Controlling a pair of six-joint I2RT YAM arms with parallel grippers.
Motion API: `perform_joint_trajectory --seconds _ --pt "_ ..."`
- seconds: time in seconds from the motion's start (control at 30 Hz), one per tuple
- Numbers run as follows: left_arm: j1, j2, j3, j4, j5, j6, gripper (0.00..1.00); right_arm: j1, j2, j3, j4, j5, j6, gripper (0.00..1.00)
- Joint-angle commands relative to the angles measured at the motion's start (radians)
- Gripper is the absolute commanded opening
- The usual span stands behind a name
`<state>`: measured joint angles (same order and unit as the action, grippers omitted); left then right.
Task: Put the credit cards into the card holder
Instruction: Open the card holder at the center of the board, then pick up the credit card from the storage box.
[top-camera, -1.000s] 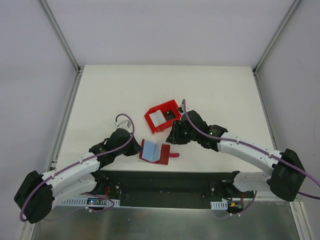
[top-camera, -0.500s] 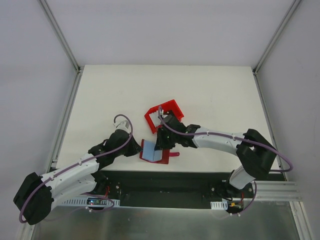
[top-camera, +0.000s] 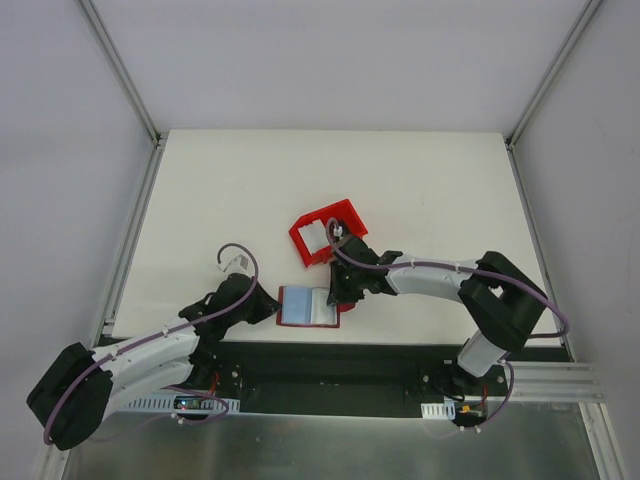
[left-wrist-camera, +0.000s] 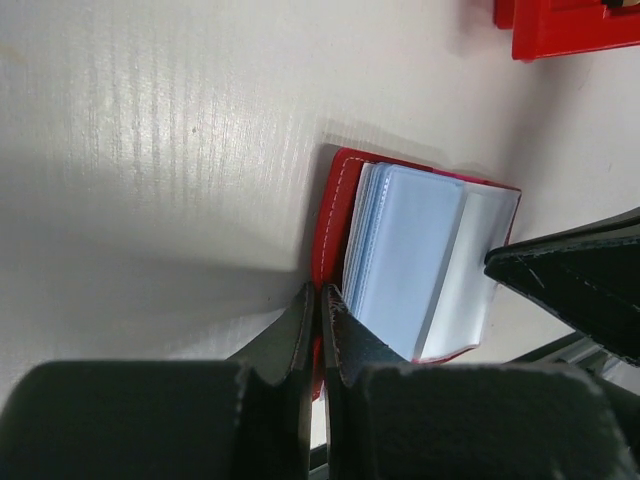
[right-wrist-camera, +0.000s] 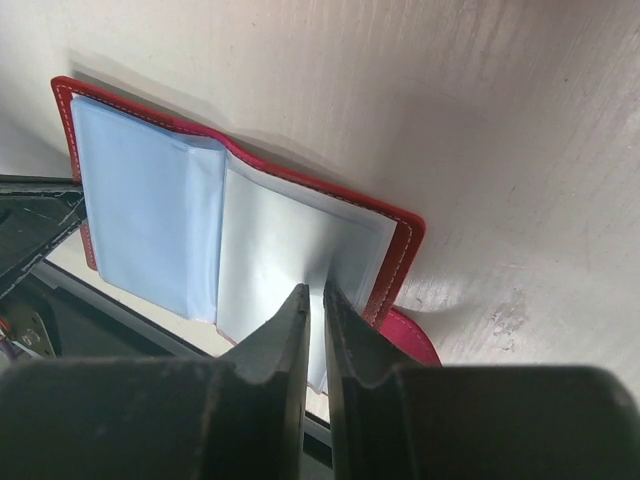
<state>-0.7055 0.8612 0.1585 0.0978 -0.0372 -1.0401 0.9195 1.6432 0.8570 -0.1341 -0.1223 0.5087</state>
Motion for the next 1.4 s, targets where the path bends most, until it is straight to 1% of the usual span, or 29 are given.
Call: perform_joint_trajectory --seconds 0.0,0.23,0.3,0.47,0.67,0.9,1.07,1.17,1.3,1.37 --pt "0.0 -0.033 -0.059 0.037 -0.024 -0.066 0.0 -0.007 0.052 0.004 -0.068 0.072 -0.03 0.13" --pt "0.0 -0.085 -0.099 0.048 -0.024 -0.106 0.0 -0.01 0.018 0.042 -0.068 0.043 -0.081 0.14" --pt "0.0 -0.099 -0.096 0.045 -0.029 -0.104 0.0 -0.01 -0.011 0.05 -0.056 0.027 -0.09 0.16" --pt "-0.002 -0.107 -0.06 0.028 -0.036 -0.092 0.0 -0.013 -0.052 0.083 -0.024 -0.016 -0.102 0.27" --pt "-0.003 -0.096 -0.016 0.006 -0.049 -0.08 0.0 -0.021 -0.051 0.123 -0.024 -0.045 -0.104 0.3" --pt "-0.008 -0.113 -0.002 -0.01 -0.055 -0.078 0.0 -0.024 -0.077 0.155 -0.024 -0.06 -0.111 0.34" --pt "-0.012 -0.113 0.009 -0.015 -0.055 -0.071 0.0 -0.033 -0.091 0.18 -0.025 -0.054 -0.127 0.41" --pt "-0.015 -0.11 0.018 -0.02 -0.055 -0.061 0.0 -0.05 -0.095 0.201 -0.027 -0.054 -0.144 0.44" --pt "-0.018 -0.097 0.044 -0.032 -0.052 -0.032 0.0 -0.09 -0.105 0.24 -0.042 -0.036 -0.176 0.54" --pt "-0.018 -0.088 0.058 -0.038 -0.046 -0.014 0.0 -0.109 -0.1 0.272 -0.059 -0.024 -0.2 0.56"
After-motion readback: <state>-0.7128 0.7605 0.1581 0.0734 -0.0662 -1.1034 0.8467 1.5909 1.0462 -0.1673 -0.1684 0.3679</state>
